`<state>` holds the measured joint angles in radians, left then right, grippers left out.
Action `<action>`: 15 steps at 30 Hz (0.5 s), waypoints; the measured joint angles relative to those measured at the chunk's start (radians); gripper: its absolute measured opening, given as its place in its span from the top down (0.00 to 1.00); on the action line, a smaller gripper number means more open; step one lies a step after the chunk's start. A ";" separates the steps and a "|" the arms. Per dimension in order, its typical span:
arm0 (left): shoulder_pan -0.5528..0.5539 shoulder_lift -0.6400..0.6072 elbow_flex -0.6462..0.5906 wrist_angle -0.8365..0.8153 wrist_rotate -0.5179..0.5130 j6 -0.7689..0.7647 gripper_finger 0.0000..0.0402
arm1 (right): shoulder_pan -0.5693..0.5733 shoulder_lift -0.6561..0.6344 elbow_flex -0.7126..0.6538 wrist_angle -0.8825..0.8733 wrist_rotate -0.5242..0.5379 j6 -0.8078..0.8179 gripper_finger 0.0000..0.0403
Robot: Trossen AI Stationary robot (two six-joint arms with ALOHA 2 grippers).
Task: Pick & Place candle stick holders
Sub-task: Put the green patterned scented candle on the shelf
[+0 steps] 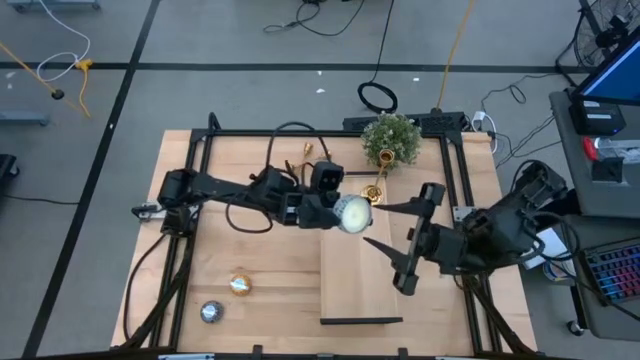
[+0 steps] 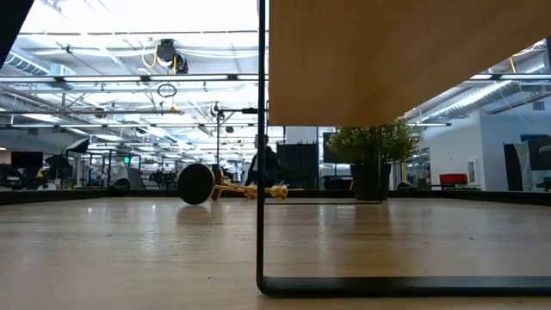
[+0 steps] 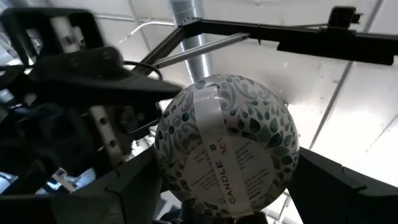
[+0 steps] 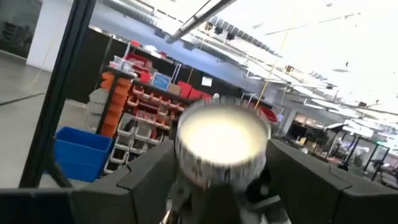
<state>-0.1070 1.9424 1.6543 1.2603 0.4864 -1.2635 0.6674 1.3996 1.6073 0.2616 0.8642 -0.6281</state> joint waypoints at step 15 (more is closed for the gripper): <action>0.000 0.043 0.005 0.111 -0.054 -0.055 0.28 | -0.018 0.038 0.000 0.085 0.192 -0.050 0.38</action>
<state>-0.1074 1.9855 1.6592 1.3715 0.4320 -1.3187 0.6495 1.4380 1.6071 0.3468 1.0560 -0.6784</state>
